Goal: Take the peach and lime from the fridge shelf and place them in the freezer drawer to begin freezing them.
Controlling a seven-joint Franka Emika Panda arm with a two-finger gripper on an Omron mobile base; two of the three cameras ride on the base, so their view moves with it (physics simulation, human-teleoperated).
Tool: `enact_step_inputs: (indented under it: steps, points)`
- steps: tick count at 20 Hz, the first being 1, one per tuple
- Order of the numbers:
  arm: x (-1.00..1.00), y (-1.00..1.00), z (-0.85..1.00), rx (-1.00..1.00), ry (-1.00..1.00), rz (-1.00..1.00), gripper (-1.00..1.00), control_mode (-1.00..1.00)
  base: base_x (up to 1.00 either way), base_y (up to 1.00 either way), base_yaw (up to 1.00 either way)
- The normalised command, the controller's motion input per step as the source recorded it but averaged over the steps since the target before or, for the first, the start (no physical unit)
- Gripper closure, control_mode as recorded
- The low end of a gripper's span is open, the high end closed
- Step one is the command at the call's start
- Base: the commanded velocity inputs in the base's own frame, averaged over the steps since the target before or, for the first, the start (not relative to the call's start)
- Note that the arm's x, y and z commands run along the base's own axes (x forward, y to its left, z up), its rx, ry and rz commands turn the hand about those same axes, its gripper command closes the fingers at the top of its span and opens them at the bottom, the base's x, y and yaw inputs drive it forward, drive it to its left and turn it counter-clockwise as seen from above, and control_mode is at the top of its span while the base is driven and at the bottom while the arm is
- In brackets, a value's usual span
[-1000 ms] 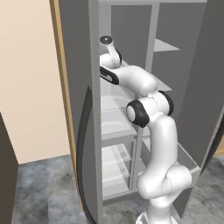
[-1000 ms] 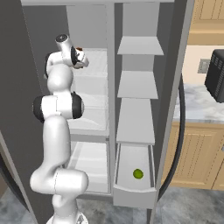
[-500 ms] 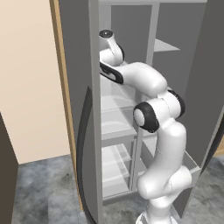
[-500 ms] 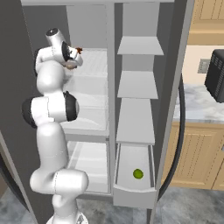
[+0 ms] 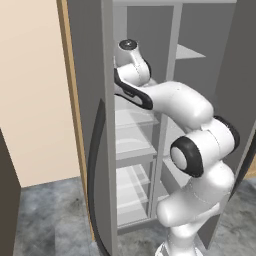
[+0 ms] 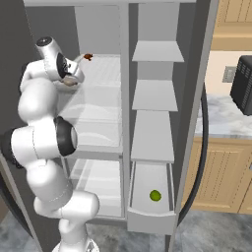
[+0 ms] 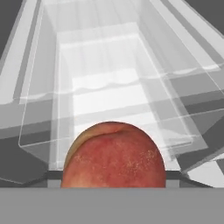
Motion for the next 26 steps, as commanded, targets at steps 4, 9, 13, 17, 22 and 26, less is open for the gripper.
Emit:
enact_step_inputs:
  steps: [4,9,13,17,22,26]
  points:
    - [-1.00,-0.23,0.02,0.01,0.12,-0.01,1.00,-1.00,0.00,0.00,0.00]
    - [-1.00,-0.56,-0.01,0.01,0.19,-0.13,1.00,-1.00,0.00,0.00,0.00]
    - [-1.00,-0.77,-0.22,0.00,0.03,-0.14,1.00,-1.00,0.00,0.00,0.00]
    - [-1.00,-0.86,-0.04,0.03,0.02,-0.21,1.00,-1.00,0.00,0.00,0.00]
    - [-0.88,-0.98,-0.08,0.05,0.30,-0.36,1.00,-1.00,0.00,0.00,0.00]
    - [-0.61,-1.00,-0.11,0.25,0.27,-0.39,1.00,-1.00,0.00,0.00,0.00]
